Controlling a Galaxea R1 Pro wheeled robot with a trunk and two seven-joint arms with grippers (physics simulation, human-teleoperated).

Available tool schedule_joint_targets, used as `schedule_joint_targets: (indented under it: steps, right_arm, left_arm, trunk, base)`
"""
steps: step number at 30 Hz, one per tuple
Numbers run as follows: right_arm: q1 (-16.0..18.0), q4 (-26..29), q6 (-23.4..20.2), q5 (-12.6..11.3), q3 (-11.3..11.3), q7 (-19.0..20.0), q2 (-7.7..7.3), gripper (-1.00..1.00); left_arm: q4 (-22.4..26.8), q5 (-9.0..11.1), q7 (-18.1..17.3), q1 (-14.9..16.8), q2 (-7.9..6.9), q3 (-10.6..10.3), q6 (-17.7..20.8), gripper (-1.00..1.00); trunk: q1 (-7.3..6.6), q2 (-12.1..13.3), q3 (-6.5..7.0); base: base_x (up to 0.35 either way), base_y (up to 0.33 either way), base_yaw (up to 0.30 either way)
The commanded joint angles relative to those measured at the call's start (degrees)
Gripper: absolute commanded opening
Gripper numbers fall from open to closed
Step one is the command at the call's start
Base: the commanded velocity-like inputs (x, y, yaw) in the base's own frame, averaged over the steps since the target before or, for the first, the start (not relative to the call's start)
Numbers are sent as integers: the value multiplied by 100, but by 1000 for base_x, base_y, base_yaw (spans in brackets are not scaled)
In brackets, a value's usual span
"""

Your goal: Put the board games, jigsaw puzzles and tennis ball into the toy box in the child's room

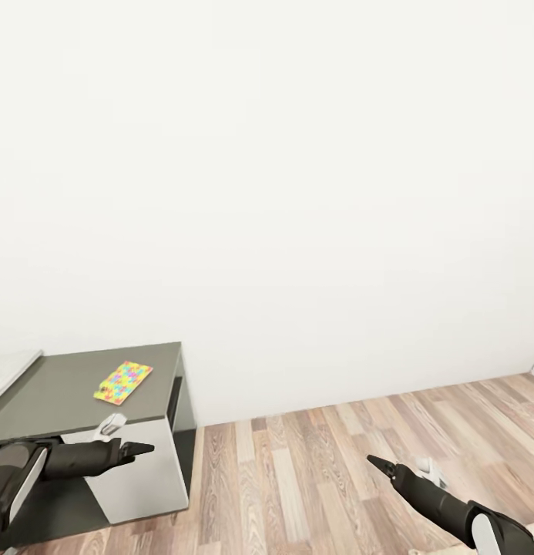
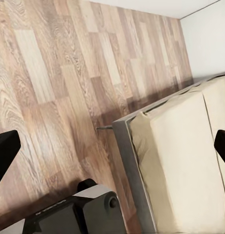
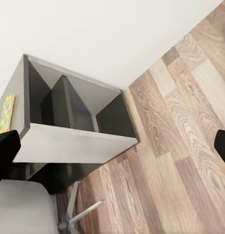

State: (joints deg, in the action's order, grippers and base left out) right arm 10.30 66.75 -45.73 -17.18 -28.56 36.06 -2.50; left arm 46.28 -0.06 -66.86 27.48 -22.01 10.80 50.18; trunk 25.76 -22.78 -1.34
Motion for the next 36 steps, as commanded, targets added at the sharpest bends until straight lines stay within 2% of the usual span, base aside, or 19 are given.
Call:
schedule_joint_targets:
  steps: [1, 15, 36]
  right_arm:
    - [8, -1, -34, -6, -9, 16, 2, 100]
    - [7, -4, -33, -4, -18, 16, -5, 100]
    - [10, -9, -16, -4, -27, 17, -5, 100]
  left_arm:
    - [4, -1, -20, 3, -1, 9, 53, 100]
    - [4, -6, -14, 3, -1, 10, 53, 100]
    - [4, -9, -5, 3, 4, 2, 46, 100]
  trunk:
    - [3, -14, -14]
    - [3, -14, -14]
    - [3, -14, -14]
  base:
    - [-105, 0, -280]
    - [-95, 10, -281]
    - [-6, 1, -281]
